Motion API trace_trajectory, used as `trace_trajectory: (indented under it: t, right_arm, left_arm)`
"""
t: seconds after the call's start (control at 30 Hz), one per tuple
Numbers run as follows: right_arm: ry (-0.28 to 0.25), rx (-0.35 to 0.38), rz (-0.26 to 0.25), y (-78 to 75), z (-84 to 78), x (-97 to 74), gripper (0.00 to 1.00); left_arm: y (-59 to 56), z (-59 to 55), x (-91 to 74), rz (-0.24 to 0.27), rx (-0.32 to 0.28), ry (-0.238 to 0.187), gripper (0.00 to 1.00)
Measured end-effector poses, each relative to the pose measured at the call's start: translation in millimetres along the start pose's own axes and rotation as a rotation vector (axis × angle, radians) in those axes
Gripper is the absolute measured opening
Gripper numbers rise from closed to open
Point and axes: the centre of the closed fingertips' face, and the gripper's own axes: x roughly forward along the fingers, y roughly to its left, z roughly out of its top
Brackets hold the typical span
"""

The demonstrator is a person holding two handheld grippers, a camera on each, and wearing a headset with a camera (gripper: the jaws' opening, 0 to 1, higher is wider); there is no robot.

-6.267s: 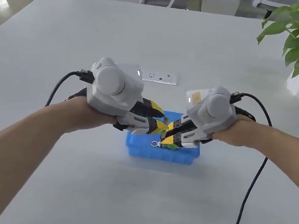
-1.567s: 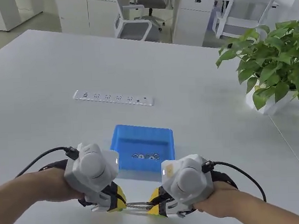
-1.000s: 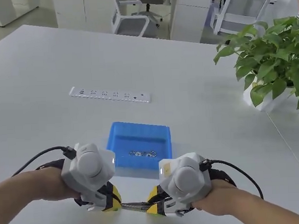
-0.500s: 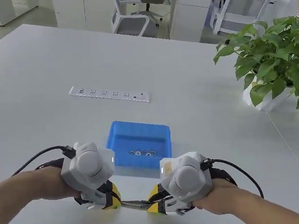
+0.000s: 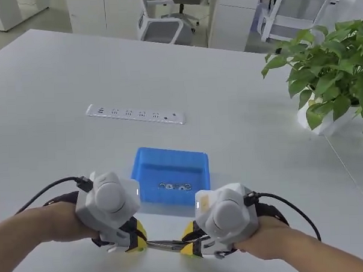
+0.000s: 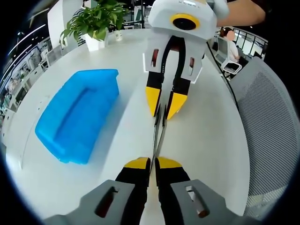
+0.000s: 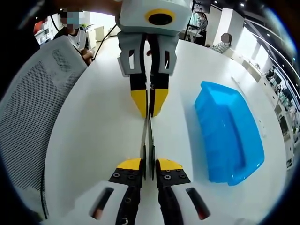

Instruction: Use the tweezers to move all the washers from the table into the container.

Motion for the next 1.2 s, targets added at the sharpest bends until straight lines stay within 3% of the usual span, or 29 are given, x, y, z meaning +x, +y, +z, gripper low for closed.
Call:
trace_trajectory:
  t: [0.13,0.3,0.53,0.7,0.8,1.0,1.2]
  right_arm:
    - [0.002,0.001,-0.005,0.0,-0.2,-1.1,0.15]
    - [-0.020,0.024,-0.039,-2.4,1.6,-15.4,0.21]
    - [-0.070,0.116,-0.144,-17.2,-1.8,-44.4,0.34]
    - [-0.127,0.199,-0.231,-30.4,-3.7,-65.3,0.45]
    - [-0.165,0.238,-0.272,-35.1,-3.4,-77.2,0.52]
    - [-0.217,0.304,-0.340,-37.9,-7.4,-99.7,0.66]
    - [-0.270,0.374,-0.380,-35.8,-10.4,-116.8,0.79]
  left_arm:
    - [-1.1,-1.5,-1.1,-0.001,0.004,0.006,0.09]
    - [-2.6,-2.7,-8.7,0.015,-0.001,-0.001,0.15]
    - [-1.6,0.2,-30.5,0.054,-0.080,-0.092,0.25]
    - [6.7,8.9,-53.6,0.109,-0.173,-0.192,0.35]
    - [11.4,11.0,-64.1,0.135,-0.184,-0.228,0.44]
    - [13.6,25.8,-89.6,0.189,-0.212,-0.325,0.63]
    - [7.5,34.5,-104.4,0.230,-0.233,-0.365,0.80]
